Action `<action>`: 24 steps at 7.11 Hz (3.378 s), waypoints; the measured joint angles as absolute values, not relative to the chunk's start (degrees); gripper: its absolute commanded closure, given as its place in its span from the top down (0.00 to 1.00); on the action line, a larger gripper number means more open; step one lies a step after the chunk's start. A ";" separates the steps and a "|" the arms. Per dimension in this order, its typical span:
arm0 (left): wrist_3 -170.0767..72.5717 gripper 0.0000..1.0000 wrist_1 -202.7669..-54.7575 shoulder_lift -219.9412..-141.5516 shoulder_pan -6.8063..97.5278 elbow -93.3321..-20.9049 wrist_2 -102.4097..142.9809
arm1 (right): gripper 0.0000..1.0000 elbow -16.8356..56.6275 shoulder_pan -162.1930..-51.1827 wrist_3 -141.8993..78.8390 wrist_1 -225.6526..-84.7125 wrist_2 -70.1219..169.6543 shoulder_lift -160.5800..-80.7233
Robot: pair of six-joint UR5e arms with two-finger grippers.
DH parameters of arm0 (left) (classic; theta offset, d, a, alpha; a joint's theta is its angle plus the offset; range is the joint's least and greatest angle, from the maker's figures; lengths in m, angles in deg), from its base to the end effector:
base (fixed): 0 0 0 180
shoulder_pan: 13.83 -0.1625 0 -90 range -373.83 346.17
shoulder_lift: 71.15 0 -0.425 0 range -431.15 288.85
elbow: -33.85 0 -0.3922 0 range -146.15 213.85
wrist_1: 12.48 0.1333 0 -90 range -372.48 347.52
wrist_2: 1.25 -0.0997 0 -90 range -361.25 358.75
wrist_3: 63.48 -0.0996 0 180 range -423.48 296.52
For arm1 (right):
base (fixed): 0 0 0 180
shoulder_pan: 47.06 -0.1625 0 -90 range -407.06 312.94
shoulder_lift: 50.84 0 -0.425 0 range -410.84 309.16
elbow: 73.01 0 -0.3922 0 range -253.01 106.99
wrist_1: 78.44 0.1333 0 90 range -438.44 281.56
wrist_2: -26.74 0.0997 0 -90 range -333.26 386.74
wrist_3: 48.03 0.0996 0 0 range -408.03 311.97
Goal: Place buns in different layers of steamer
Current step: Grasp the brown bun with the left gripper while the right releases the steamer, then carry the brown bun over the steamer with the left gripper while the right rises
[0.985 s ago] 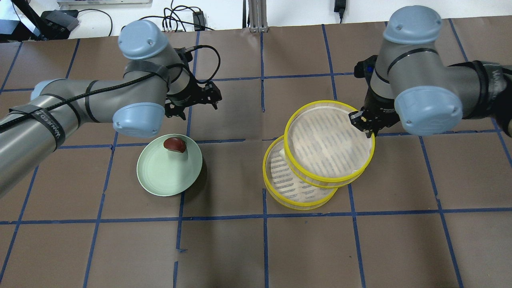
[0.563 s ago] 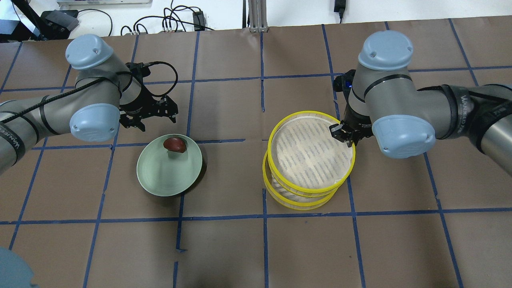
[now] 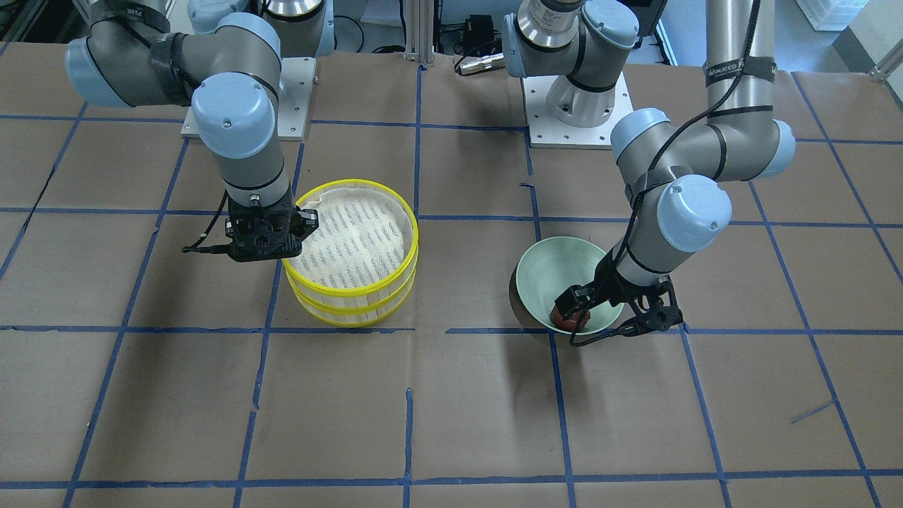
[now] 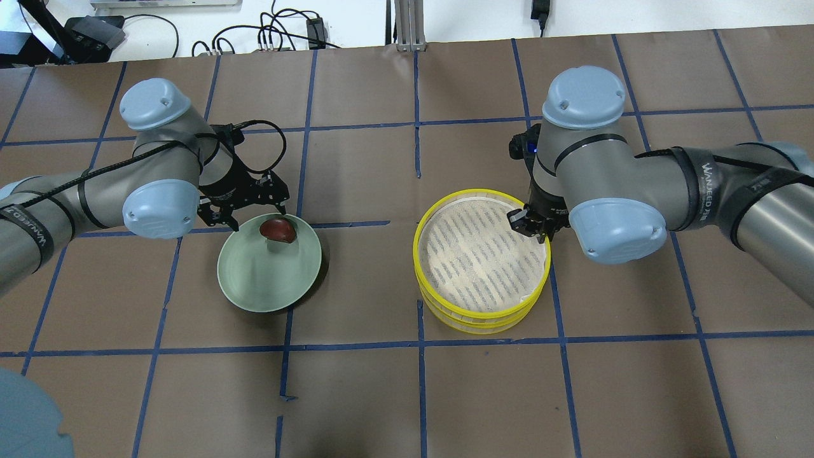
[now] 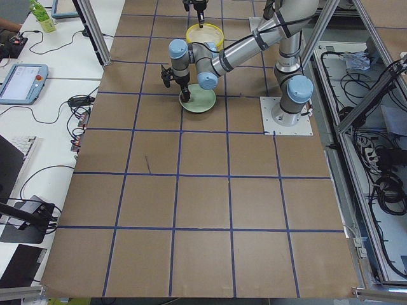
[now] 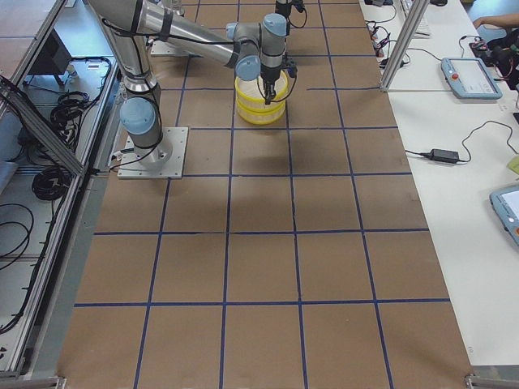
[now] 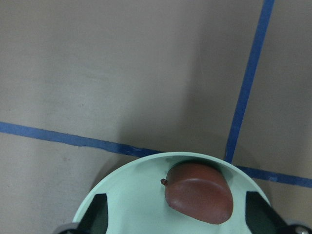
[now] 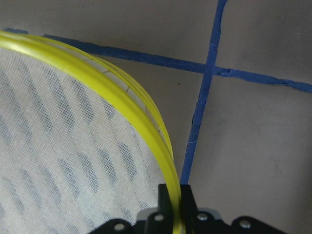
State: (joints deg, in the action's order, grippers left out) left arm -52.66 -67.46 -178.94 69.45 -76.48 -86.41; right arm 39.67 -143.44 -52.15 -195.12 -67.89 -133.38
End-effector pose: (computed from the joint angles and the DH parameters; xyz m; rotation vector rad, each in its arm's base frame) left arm -0.0784 -0.5455 0.2206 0.4697 -3.0216 -0.0873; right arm 0.1787 -0.4709 0.2819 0.2836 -3.0452 -0.0899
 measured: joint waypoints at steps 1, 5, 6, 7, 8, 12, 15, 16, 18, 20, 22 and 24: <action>-51.58 0.98 -67.34 -179.29 70.34 -76.48 -86.42 | 0.05 39.66 -143.52 -52.18 -195.12 -68.22 -133.02; -51.70 0.96 -66.89 -180.94 70.80 -76.33 -86.67 | 0.06 39.63 -143.63 -51.93 -194.40 -69.65 -132.64; -51.76 0.96 -66.75 -181.22 70.80 -76.34 -86.72 | 0.06 39.49 -143.63 -51.93 -194.42 -70.25 -132.61; -51.78 0.91 -66.28 -181.60 70.80 -76.44 -86.73 | 0.06 39.43 -143.64 -51.94 -194.45 -70.51 -132.65; -51.83 0.85 -65.67 -181.87 70.80 -76.55 -86.74 | 0.06 39.45 -143.64 -51.92 -194.43 -70.55 -132.67; -54.69 0.02 -65.21 -181.45 70.80 -76.71 -87.07 | 1.00 39.60 -143.62 -52.48 -194.24 -70.27 -132.48; -54.90 0.00 -65.22 -181.26 70.80 -76.85 -87.11 | 1.00 37.82 -141.81 -52.26 -193.37 -69.96 -133.21; -54.95 0.00 -65.22 -180.98 70.83 -76.79 -87.14 | 1.00 34.48 -140.88 -51.67 -191.16 -69.25 -134.16; -54.73 0.00 -65.78 -178.56 71.07 -76.13 -87.29 | 1.00 24.75 -140.13 -50.31 -180.90 -67.63 -136.29; -53.47 0.01 -70.34 -174.01 71.78 -75.42 -87.15 | 1.00 17.00 -140.12 -49.20 -169.56 -67.40 -138.99; -44.61 0.01 -74.48 -170.71 76.81 -72.93 -86.79 | 1.00 15.31 -140.19 -48.73 -167.13 -67.36 -139.70; -29.86 0.01 -75.76 -170.40 86.77 -68.53 -86.49 | 1.00 15.20 -140.11 -46.70 -168.72 -67.66 -139.83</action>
